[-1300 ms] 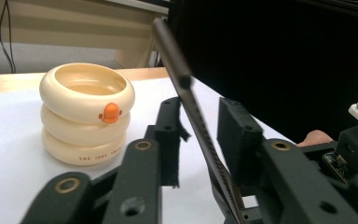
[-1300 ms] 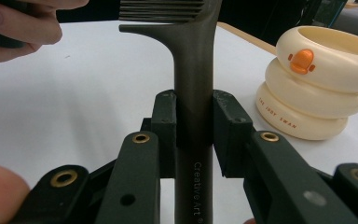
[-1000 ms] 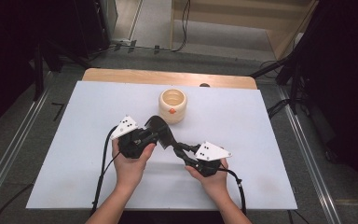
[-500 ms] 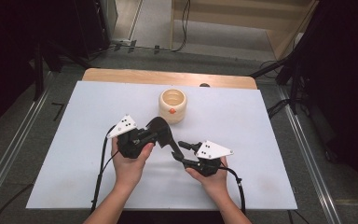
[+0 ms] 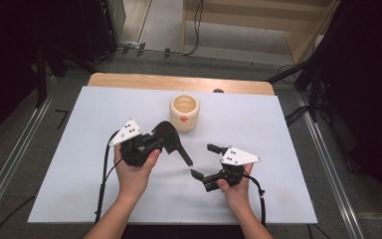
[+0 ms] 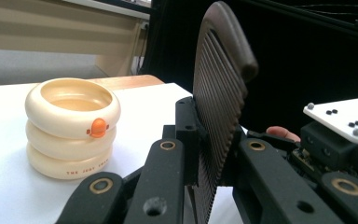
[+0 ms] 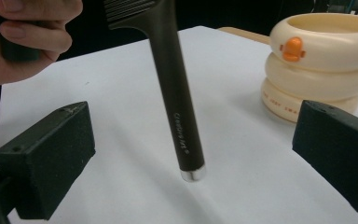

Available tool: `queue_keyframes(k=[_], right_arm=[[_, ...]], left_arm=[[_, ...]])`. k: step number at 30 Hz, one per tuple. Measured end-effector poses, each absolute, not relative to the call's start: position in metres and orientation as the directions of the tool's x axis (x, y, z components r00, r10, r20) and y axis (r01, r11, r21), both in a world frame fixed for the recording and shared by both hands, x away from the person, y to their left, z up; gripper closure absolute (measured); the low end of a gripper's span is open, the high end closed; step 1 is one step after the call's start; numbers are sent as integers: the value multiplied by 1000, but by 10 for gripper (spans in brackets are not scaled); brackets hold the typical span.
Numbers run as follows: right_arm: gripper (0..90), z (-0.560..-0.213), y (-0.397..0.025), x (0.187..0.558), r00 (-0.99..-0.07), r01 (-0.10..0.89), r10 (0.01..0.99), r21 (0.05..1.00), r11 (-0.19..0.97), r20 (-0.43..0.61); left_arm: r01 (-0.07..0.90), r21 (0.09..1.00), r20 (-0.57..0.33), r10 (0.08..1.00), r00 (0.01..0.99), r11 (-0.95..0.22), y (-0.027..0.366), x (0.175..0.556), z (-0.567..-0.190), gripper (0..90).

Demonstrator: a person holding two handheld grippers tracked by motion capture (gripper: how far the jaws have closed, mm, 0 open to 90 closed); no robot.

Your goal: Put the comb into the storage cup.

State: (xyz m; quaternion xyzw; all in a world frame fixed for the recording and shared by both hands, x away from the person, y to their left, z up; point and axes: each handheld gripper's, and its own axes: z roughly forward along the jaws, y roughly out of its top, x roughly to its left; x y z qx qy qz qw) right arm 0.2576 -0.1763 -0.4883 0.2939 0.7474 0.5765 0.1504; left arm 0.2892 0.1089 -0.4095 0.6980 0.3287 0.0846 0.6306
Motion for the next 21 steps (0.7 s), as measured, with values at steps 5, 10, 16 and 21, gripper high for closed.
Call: queue_keyframes(k=[5, 10, 16, 21], right_arm=[[0, -489, -193, 255, -758, 266, 643, 952, 151, 110], [0, -491, -206, 252, -737, 259, 669, 953, 156, 91], [0, -494, -227, 247, -709, 268, 699, 952, 148, 91], [0, -496, -237, 243, -700, 268, 708, 953, 141, 92]], left_arm=[[344, 939, -290, 568, 770, 12, 112, 291, -407, 841], [342, 940, -288, 571, 769, 14, 115, 292, -405, 841], [333, 943, -279, 574, 770, 12, 118, 294, -401, 841], [329, 944, -277, 575, 770, 15, 119, 296, -398, 841]])
